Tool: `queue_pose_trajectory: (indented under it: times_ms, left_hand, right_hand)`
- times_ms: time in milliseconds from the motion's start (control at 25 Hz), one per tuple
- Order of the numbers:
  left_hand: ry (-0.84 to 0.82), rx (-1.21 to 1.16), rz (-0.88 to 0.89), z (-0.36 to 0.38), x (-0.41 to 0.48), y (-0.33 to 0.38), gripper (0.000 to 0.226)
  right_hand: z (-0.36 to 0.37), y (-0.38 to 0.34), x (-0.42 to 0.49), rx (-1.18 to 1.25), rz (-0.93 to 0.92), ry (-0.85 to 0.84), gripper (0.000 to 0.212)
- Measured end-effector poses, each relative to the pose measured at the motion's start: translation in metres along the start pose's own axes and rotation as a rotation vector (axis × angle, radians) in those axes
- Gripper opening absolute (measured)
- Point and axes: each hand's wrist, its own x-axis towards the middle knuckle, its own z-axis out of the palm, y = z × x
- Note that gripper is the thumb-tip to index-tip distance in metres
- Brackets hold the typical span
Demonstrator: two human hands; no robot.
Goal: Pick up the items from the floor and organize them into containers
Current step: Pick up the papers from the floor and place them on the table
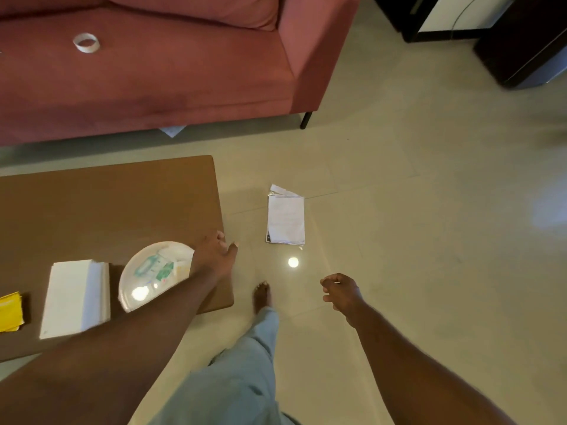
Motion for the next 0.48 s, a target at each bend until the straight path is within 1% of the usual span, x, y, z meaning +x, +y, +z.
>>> queue_pose_trajectory:
  times_ms: [120, 200, 320, 400, 480]
  left_hand:
    - [-0.09, 0.003, -0.042, 0.04, 0.049, 0.023, 0.036]
    - [-0.187, 0.039, -0.081, 0.069, 0.085, 0.038, 0.035]
    - [-0.348, 0.091, -0.188, 0.101, 0.133, 0.06, 0.033]
    - [-0.4, 0.106, -0.246, 0.128, 0.166, 0.064, 0.032]
    - [-0.417, 0.106, -0.278, 0.165, 0.202, 0.059, 0.032]
  right_hand:
    - [-0.02, -0.027, 0.055, -0.039, 0.038, 0.0, 0.014]
    - [-0.032, -0.048, 0.099, -0.063, 0.065, 0.002, 0.014]
    - [-0.041, -0.081, 0.163, -0.072, 0.055, -0.014, 0.014]
    - [-0.04, -0.102, 0.21, -0.076, 0.028, -0.021, 0.014]
    - [-0.033, -0.11, 0.266, -0.072, 0.027, -0.049, 0.013]
